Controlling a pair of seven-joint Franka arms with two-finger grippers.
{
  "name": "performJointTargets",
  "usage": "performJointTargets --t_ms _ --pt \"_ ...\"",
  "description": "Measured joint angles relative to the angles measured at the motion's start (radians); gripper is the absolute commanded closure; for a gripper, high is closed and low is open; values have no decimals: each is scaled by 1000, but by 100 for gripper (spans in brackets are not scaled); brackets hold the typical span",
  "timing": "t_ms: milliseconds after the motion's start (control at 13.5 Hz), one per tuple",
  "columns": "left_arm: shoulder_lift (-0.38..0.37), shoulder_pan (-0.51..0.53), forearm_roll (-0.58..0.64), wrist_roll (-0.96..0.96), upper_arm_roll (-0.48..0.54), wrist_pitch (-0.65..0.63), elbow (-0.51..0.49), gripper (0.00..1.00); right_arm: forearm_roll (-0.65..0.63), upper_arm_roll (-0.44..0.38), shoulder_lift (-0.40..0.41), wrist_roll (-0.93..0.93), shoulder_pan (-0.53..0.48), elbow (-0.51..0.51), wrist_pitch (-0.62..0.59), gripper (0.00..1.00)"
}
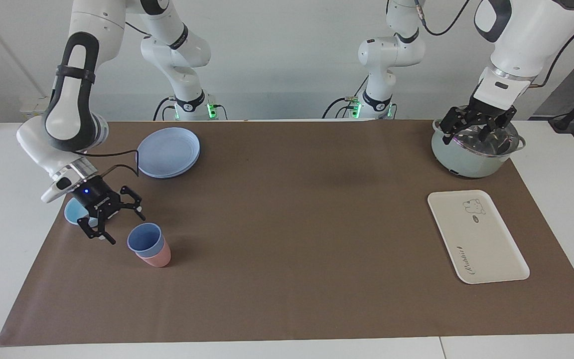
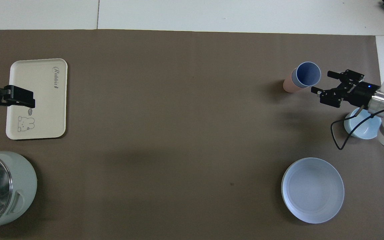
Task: Place cup on tray
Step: 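Close the right gripper on the rim of the nested cups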
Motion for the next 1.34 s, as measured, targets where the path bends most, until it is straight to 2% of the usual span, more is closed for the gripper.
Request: performJointTargets --t_ms 148,223,1039,1336 --pt "0 0 0 0 0 0 0 0 148 2 61 -157 1 10 -9 0" --pt "0 0 0 0 0 0 0 0 173 4 79 -180 3 18 -15 0" --pt "0 0 0 0 0 0 0 0 224 10 104 -218 57 30 -13 0" --pt "0 0 0 0 0 0 0 0 316 10 110 -272 98 28 31 0"
